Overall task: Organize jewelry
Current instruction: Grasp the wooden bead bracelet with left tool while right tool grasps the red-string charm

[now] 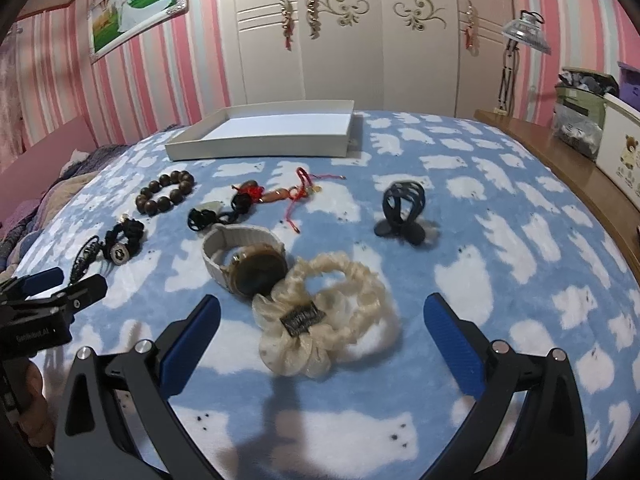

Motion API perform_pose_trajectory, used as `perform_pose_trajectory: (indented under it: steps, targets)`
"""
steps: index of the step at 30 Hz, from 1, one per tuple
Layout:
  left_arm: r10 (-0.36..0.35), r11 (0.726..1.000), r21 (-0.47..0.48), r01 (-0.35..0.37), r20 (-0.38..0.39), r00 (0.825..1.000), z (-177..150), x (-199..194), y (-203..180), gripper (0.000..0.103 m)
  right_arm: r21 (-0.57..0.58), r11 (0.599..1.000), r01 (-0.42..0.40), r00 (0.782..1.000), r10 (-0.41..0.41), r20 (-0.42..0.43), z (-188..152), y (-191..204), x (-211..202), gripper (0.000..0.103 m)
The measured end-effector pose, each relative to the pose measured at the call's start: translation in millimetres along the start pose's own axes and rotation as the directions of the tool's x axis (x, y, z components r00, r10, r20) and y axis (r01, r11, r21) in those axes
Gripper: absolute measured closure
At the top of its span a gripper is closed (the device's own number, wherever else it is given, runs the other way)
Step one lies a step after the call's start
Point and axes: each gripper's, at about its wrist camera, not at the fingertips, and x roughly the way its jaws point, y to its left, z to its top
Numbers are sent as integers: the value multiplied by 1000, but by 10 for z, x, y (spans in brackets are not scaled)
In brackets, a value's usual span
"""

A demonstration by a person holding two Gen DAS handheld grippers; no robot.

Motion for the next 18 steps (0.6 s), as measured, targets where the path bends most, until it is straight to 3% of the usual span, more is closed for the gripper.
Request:
perform_pose_trajectory:
  steps: [8, 11, 13, 18]
  targets:
    - [18, 1000, -5, -17, 100, 995, 451, -290, 123, 3, -43, 999, 12, 992, -6, 125, 465, 26, -230, 2]
    - [56, 998, 29, -59, 108, 993, 616, -331, 105, 3, -48, 998, 48, 993, -43, 112, 652, 18, -187, 2]
    - [67, 995, 69, -72, 71, 995, 727, -300, 82, 3, -38, 996, 86, 992, -83, 91, 748, -16, -120, 2]
    - [-24, 997, 70, 22, 30, 999, 937, -263, 110, 3, -109, 988, 111, 994, -108, 35, 944, 50, 100, 2]
